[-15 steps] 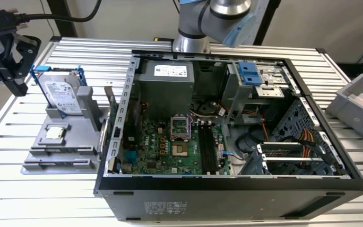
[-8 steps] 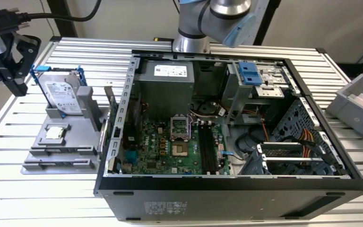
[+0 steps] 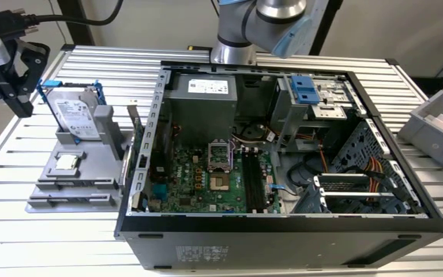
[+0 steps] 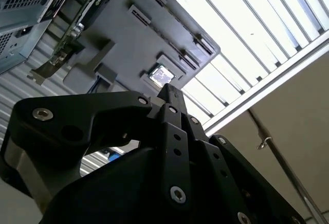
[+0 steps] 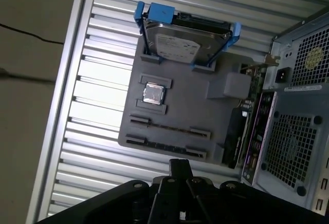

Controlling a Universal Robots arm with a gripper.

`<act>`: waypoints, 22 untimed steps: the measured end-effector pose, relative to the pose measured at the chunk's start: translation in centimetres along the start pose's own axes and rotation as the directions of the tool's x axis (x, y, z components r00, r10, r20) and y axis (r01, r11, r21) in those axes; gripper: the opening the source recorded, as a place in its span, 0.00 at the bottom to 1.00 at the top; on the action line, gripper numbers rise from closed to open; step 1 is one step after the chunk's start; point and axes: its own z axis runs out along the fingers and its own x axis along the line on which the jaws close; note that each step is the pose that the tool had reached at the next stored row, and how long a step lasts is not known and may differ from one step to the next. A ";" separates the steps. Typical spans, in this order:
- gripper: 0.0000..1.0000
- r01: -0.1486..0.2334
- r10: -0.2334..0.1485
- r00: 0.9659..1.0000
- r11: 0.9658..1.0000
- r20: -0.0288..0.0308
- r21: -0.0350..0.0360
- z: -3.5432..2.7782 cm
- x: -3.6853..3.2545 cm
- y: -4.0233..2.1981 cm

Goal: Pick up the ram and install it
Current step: 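Pick up the ram and move it above insertion slot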

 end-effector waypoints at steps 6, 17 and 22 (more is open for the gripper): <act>0.00 0.020 -0.020 1.000 1.000 -0.001 0.000 -0.01 0.00 0.00; 0.00 0.053 -0.053 0.999 0.999 -0.003 -0.001 0.00 0.00 0.00; 0.00 0.068 -0.068 0.998 0.998 -0.004 -0.001 0.00 0.00 0.00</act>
